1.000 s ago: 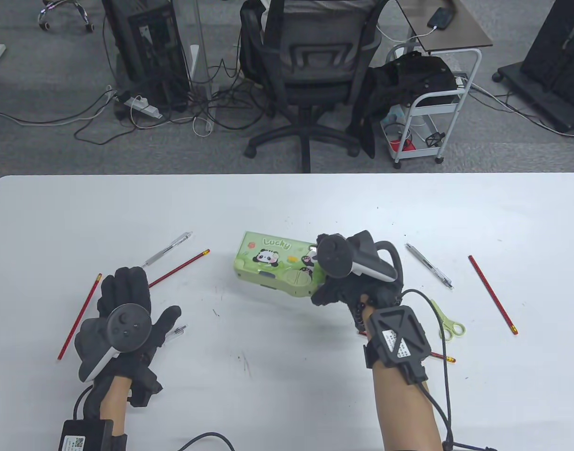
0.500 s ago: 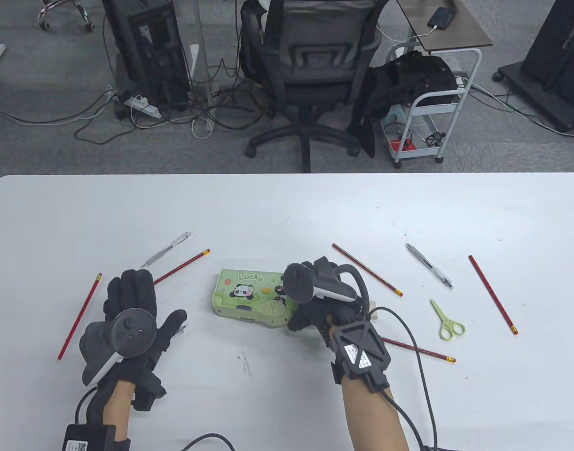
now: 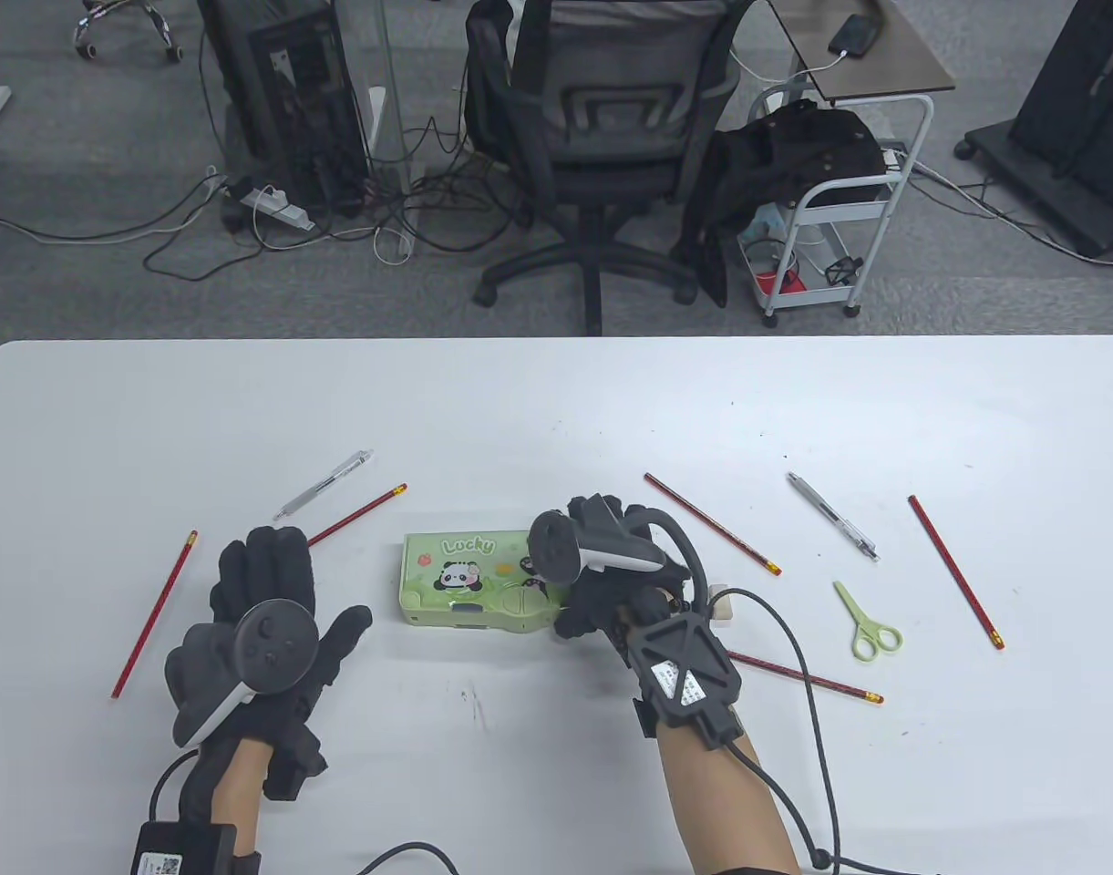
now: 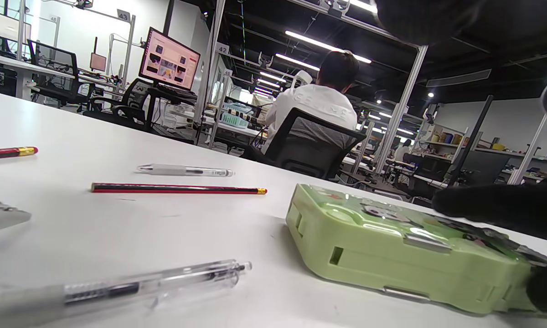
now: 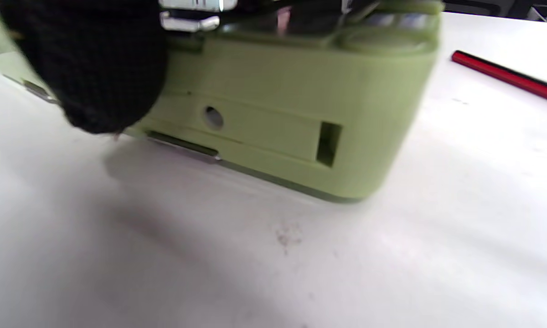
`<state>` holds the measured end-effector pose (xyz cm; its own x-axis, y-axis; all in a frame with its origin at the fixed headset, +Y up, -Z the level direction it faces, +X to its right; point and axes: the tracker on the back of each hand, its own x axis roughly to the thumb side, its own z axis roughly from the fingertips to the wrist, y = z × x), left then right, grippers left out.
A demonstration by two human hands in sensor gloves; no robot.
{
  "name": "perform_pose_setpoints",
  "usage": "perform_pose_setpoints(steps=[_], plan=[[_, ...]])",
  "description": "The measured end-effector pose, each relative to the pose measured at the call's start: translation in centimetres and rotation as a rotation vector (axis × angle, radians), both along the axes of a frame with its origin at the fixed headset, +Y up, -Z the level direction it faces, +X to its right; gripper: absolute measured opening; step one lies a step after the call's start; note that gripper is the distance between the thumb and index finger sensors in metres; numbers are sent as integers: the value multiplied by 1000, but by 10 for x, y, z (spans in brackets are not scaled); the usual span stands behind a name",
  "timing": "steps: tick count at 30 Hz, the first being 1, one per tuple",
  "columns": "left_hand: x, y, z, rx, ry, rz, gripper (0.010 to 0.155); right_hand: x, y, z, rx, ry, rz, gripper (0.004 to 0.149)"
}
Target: Organize multifunction pencil case
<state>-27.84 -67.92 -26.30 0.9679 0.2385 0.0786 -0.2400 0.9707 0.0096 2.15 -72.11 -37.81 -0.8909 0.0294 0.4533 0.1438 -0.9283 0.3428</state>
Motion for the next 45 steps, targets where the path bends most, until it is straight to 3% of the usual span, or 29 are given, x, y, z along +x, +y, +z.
perform_pose_setpoints(steps=[5, 9, 13, 18, 24, 29, 32, 45], plan=[[11, -6, -2, -18, -49, -3, 92, 31, 8, 10, 0, -103, 53, 105], [31, -12, -5, -2, -133, -23, 86, 51, -2, 16, 17, -168, -164, 88], [57, -17, -13, -5, -202, -48, 86, 52, -11, 25, 70, -153, -194, 85], [100, -36, -47, -139, -268, -247, 83, 49, -14, 30, 75, -160, -190, 83], [113, -49, -83, -343, -221, -230, 85, 44, -17, 33, 106, -146, -179, 83], [115, -45, -88, -275, -213, -323, 82, 43, -18, 35, 111, -147, -191, 83], [115, -46, -87, -168, -210, -371, 82, 42, -16, 35, 122, -147, -174, 83], [112, -36, -92, -194, -257, -337, 79, 49, -11, 29, 142, -162, -235, 82]])
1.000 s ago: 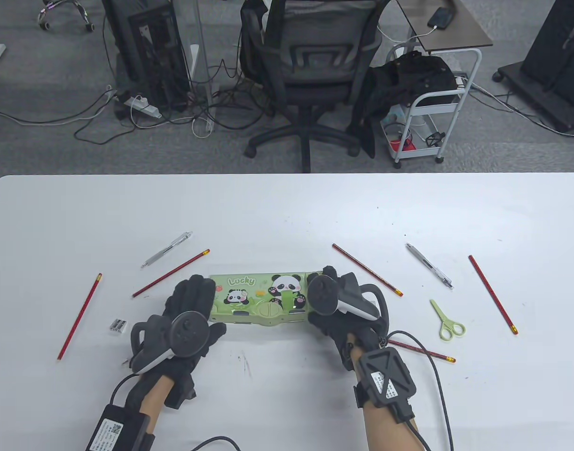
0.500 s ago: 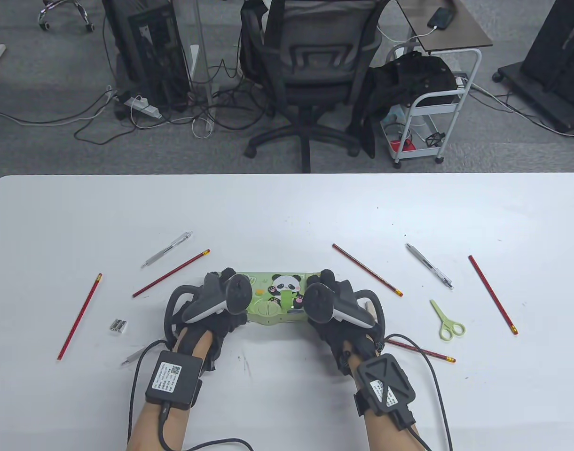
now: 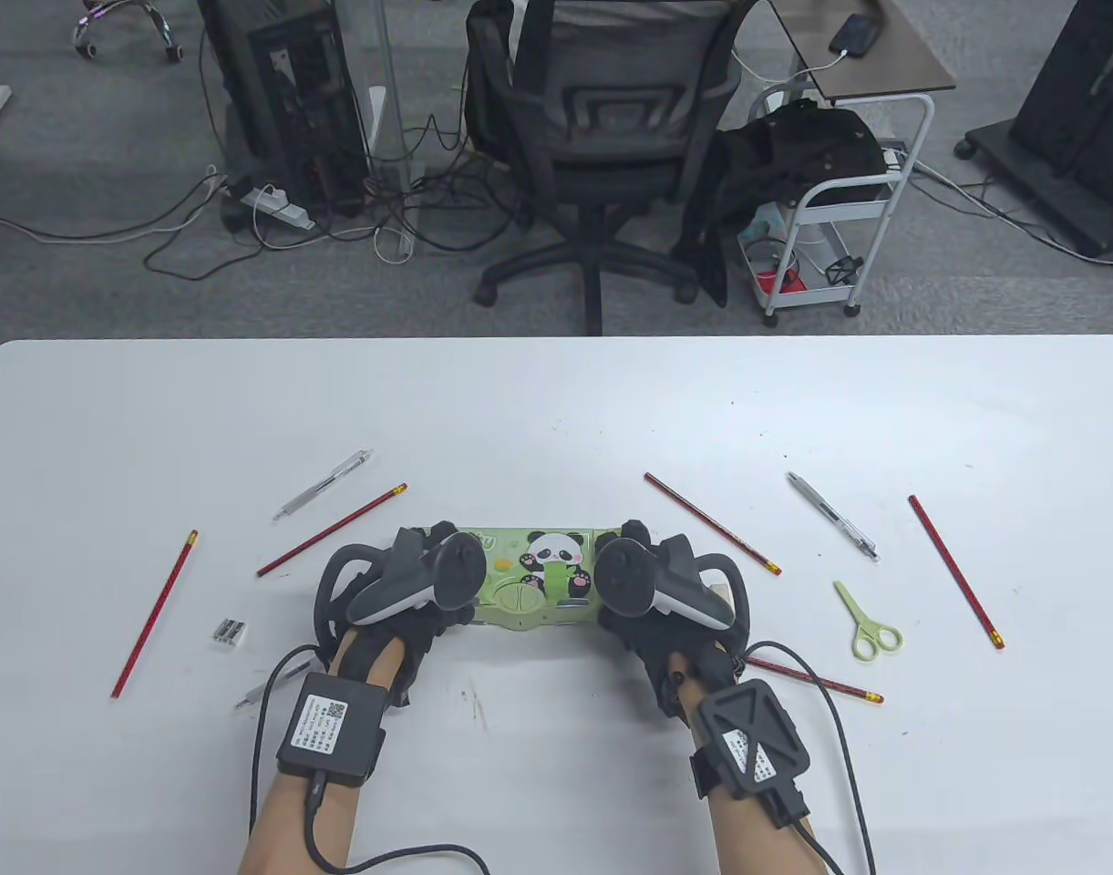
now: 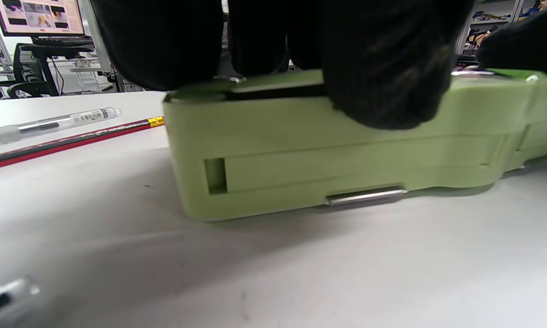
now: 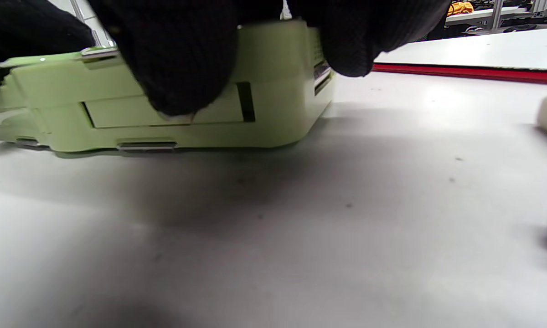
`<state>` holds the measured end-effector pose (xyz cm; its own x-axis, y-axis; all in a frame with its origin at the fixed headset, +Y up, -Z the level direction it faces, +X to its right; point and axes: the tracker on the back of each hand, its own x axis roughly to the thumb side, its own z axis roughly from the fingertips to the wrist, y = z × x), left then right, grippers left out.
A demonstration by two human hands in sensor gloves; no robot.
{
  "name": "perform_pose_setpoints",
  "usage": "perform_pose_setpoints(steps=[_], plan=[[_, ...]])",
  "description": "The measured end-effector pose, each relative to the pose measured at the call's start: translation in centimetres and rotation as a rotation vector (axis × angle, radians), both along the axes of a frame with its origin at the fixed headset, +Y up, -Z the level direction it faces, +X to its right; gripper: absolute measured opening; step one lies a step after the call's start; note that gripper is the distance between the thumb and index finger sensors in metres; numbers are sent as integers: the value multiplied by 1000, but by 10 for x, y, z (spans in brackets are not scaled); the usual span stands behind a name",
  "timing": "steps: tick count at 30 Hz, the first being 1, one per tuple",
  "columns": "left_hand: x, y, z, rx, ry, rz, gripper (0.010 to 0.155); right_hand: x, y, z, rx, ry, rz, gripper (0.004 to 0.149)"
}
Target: Organize multifunction pencil case
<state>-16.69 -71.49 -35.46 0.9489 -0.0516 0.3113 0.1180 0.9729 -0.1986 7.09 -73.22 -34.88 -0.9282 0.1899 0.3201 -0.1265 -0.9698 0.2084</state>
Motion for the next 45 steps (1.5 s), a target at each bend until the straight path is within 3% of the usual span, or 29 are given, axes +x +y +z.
perform_pose_setpoints(steps=[6, 12, 16, 20, 23, 30, 45], plan=[[-14, 29, -16, -162, 70, 180, 70, 1, 0, 0, 8, -3, -19, 81], [-29, 48, -41, -107, 180, 372, 68, 2, 0, 0, 6, 2, -25, 80], [-38, 47, -60, -43, 292, 350, 72, 2, 0, 0, 8, 0, -27, 80], [-46, 41, -75, -40, 499, 397, 78, 2, 0, 0, 10, 5, -17, 80], [-47, 34, -82, -93, 580, 344, 80, 1, 0, 0, 8, 4, -10, 80], [-42, 21, -94, -77, 674, 179, 84, 1, 1, -1, 7, 5, 0, 80], [-24, 3, -107, -119, 649, 8, 90, 0, 1, -1, 4, 6, 5, 80]])
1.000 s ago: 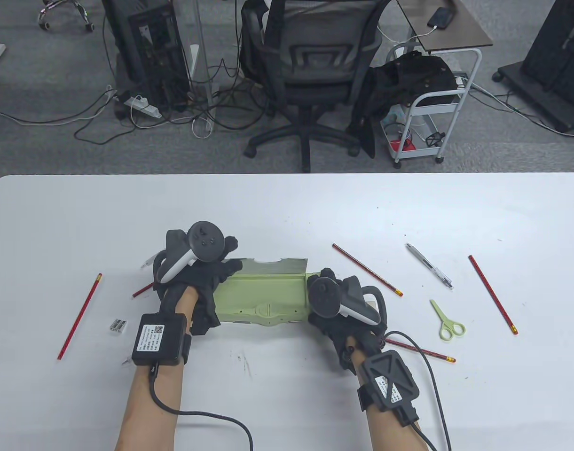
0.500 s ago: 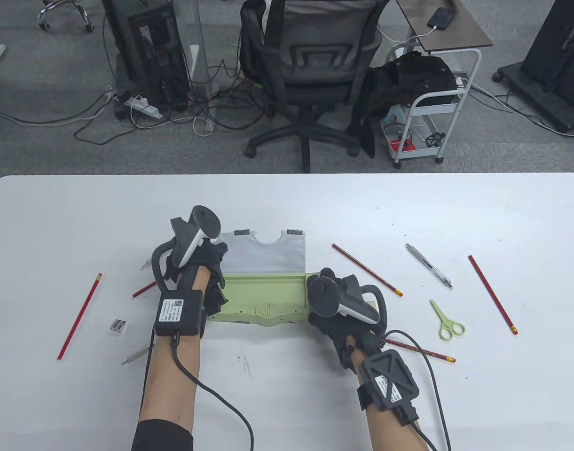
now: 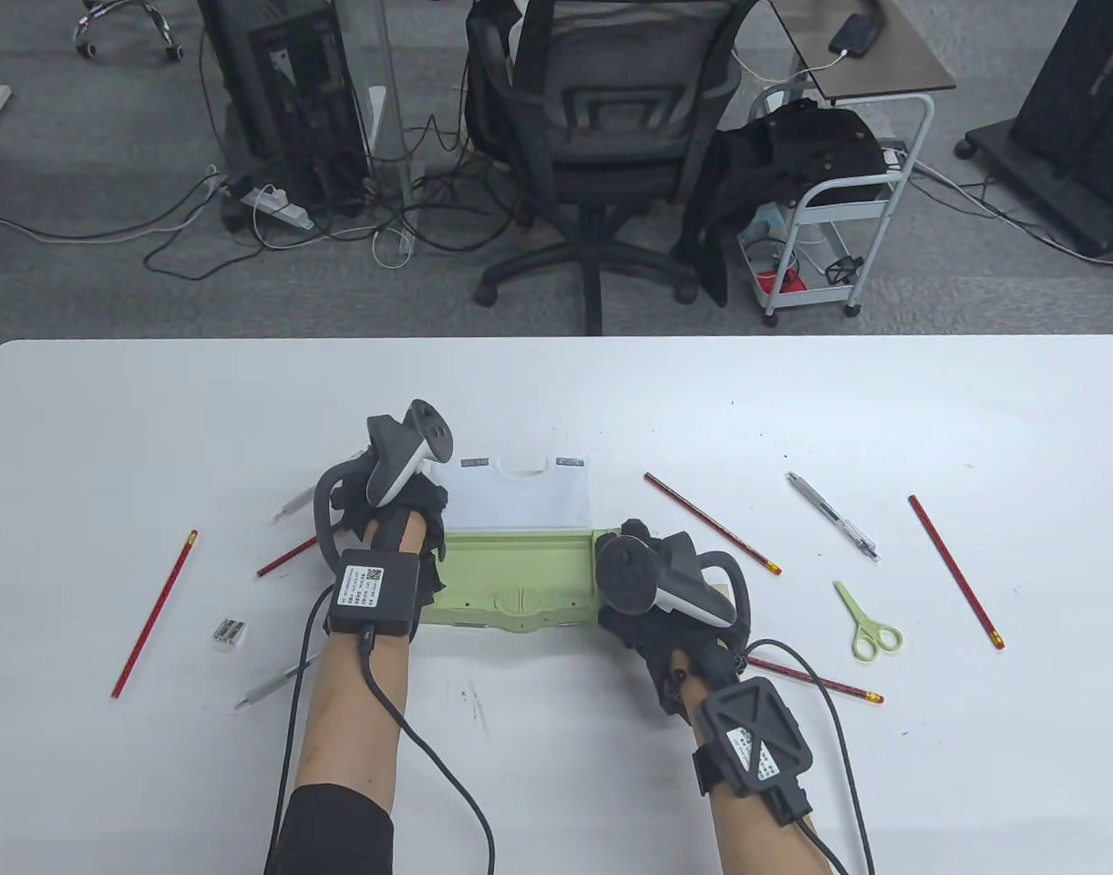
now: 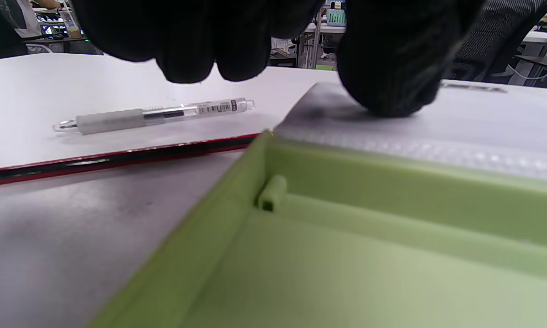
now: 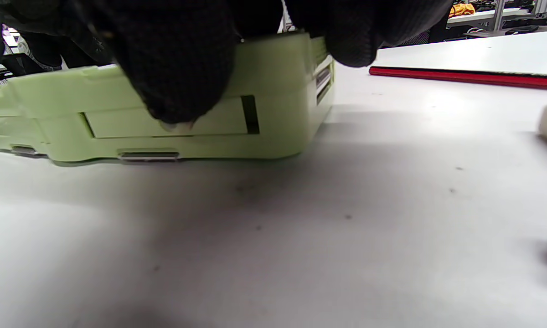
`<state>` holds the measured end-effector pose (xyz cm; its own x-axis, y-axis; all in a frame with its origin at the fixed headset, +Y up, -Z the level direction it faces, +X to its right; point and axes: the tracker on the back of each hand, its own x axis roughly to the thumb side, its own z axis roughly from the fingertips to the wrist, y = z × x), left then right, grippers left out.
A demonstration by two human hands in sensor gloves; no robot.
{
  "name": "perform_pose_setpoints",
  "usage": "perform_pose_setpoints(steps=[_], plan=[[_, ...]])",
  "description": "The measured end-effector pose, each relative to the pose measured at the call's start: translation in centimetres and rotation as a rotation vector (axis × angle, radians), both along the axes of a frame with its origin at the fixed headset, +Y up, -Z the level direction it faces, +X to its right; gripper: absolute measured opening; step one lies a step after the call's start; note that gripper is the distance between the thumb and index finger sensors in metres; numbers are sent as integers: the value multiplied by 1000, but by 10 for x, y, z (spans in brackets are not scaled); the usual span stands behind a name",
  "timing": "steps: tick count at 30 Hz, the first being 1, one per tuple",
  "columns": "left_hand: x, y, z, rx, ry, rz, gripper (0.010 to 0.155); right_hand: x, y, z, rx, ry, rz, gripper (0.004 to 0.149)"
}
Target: Organize multifunction pencil case
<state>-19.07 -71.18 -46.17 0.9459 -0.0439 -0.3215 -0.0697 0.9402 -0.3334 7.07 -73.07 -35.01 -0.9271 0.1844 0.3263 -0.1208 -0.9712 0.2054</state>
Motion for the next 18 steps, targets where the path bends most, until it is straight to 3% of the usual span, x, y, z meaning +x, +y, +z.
perform_pose_setpoints(steps=[18], plan=[[7, -2, 4, -15, -78, -38, 89, 0, 0, 0, -4, 0, 1, 80]])
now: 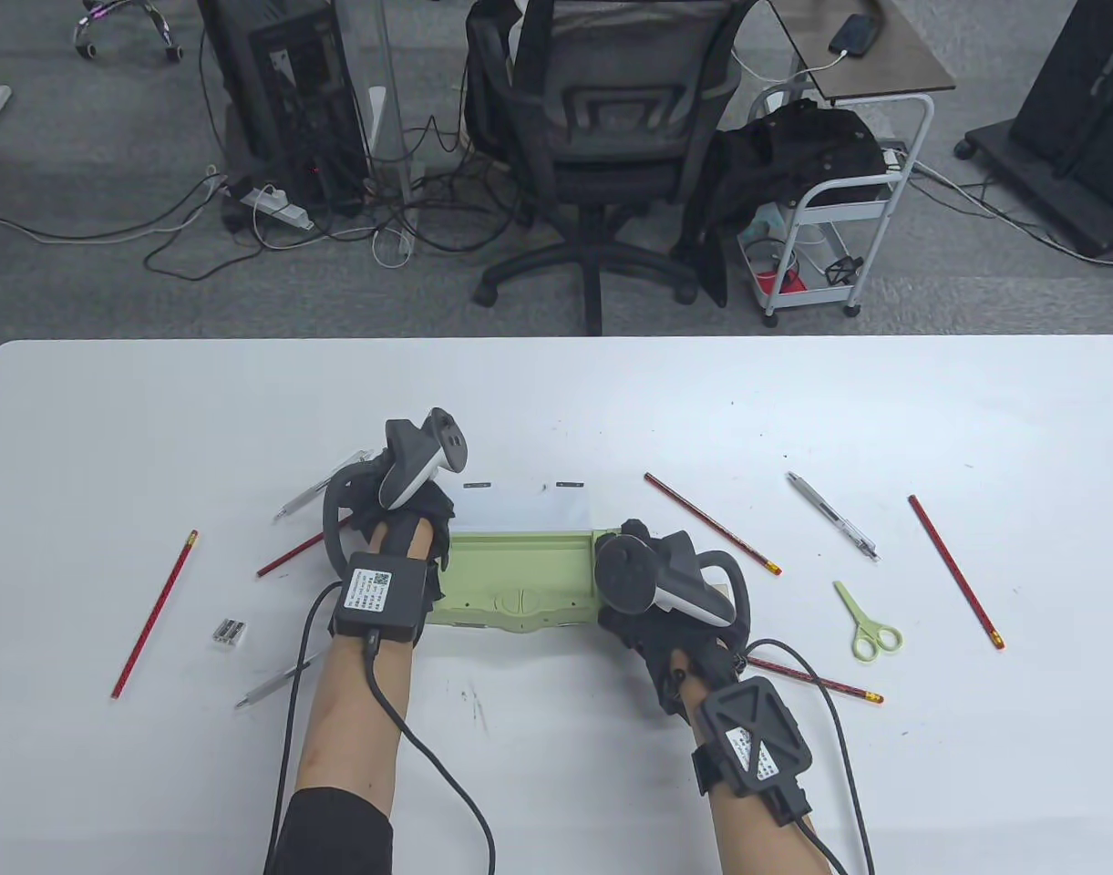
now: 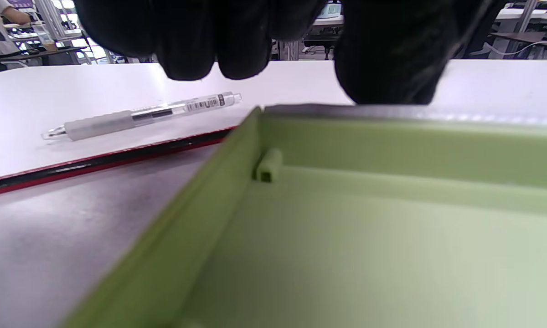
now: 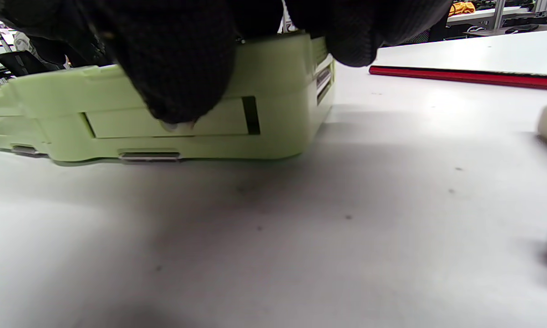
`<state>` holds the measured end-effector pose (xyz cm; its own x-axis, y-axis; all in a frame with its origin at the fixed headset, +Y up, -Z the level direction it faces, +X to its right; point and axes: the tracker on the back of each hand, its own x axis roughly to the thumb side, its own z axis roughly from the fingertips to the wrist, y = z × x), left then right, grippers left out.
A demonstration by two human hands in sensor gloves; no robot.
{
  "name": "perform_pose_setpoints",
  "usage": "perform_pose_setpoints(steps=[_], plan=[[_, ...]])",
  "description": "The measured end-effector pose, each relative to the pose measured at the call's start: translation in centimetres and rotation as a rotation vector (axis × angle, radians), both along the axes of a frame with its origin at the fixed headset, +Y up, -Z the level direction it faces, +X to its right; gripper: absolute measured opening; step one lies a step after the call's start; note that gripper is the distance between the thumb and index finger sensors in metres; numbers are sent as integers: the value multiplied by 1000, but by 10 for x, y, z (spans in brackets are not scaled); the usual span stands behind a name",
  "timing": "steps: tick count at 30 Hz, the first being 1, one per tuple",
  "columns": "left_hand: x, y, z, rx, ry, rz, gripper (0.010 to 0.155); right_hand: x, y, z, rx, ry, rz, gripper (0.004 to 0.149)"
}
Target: Organize multifunction pencil case
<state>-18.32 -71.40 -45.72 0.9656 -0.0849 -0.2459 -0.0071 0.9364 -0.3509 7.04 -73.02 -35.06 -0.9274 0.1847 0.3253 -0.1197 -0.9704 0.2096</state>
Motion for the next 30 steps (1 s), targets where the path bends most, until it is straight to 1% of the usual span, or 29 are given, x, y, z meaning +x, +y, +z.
perform_pose_setpoints(steps=[3, 6, 8, 10, 12, 15, 18, 20, 25, 30], plan=[[-2, 15, 11, 36, -45, 54, 86, 0, 0, 0, -1, -1, 0, 80], [-8, 35, 25, 108, -104, 117, 81, 0, 0, 0, -2, -1, -2, 80], [-16, 48, 41, 177, -147, 213, 77, 1, 0, 0, -3, 0, -4, 80], [-23, 55, 54, 212, -173, 266, 75, 1, 0, 0, -3, -1, -6, 80], [-31, 56, 67, 228, -209, 286, 74, 1, 0, 0, -4, -1, -8, 80], [-39, 49, 84, 219, -225, 287, 74, 2, 0, 0, -4, -2, -9, 80], [-41, 31, 101, 172, -241, 279, 75, 2, -1, 1, -5, -2, -8, 80], [-41, 19, 108, 153, -243, 270, 76, 2, -1, 1, -5, -2, -9, 80], [-38, -7, 116, 102, -244, 275, 78, 2, -1, 2, -1, -4, -5, 80], [-34, -18, 118, 94, -255, 264, 79, 3, -1, 3, -2, -5, -5, 79]])
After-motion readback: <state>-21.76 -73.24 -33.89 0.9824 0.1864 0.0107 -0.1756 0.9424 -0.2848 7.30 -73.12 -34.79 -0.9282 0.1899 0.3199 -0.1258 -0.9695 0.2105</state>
